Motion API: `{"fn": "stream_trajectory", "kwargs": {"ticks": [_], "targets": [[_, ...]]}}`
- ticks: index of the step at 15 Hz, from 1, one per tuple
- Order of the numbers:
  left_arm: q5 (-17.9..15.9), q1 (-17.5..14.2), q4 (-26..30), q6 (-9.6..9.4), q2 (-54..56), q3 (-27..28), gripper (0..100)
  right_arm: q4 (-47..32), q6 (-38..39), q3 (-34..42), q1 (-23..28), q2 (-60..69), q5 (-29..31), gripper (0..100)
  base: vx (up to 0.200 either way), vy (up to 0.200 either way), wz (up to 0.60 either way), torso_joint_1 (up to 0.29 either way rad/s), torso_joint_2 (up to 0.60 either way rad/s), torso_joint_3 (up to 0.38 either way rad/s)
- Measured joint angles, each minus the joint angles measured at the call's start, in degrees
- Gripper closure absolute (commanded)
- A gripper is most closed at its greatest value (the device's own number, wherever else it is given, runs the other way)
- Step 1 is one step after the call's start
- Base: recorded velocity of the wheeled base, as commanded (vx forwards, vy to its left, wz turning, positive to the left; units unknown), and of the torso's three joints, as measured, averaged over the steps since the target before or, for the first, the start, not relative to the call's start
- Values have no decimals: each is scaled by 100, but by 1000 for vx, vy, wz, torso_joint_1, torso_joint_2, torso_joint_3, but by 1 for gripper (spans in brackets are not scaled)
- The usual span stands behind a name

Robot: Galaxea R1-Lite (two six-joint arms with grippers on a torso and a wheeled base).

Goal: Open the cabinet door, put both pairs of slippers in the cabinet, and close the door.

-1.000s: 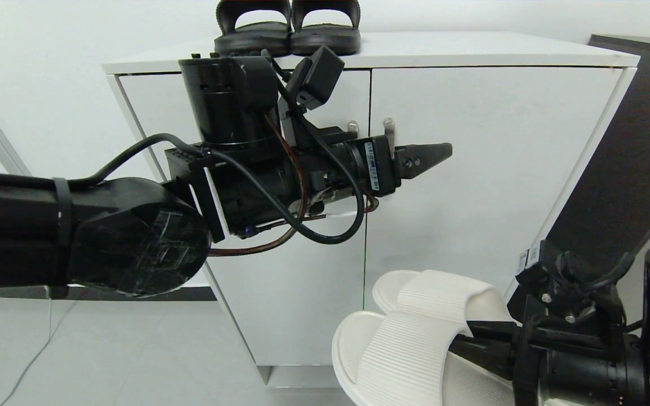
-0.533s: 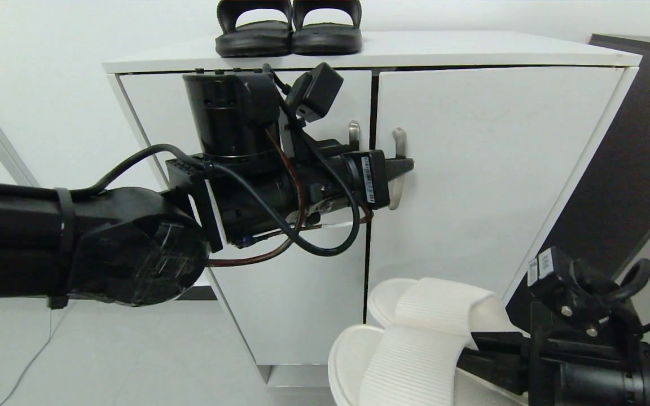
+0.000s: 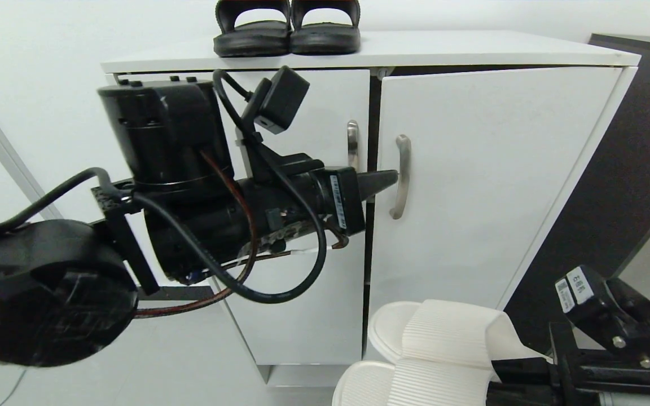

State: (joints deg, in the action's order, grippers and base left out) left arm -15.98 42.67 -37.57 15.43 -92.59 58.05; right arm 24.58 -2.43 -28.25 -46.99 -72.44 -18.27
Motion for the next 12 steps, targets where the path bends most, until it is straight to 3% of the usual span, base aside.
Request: {"fn": "stream_trajectory", "kwargs": {"ticks": [2,4,12], "targets": [[-5,-45,-113,27,212,-262,100,-2,-2,9,0,13,0,100,0,0,0,0,0,0],[-9,-190,-116,176,308,-306,100,2,-9,11,0,15,0,100,0,0,0,0,0,0],[33,-571,-101,240,-105,327,100,5,-94,30,0,26,2,100,0,0,0,0,0,0]]}}
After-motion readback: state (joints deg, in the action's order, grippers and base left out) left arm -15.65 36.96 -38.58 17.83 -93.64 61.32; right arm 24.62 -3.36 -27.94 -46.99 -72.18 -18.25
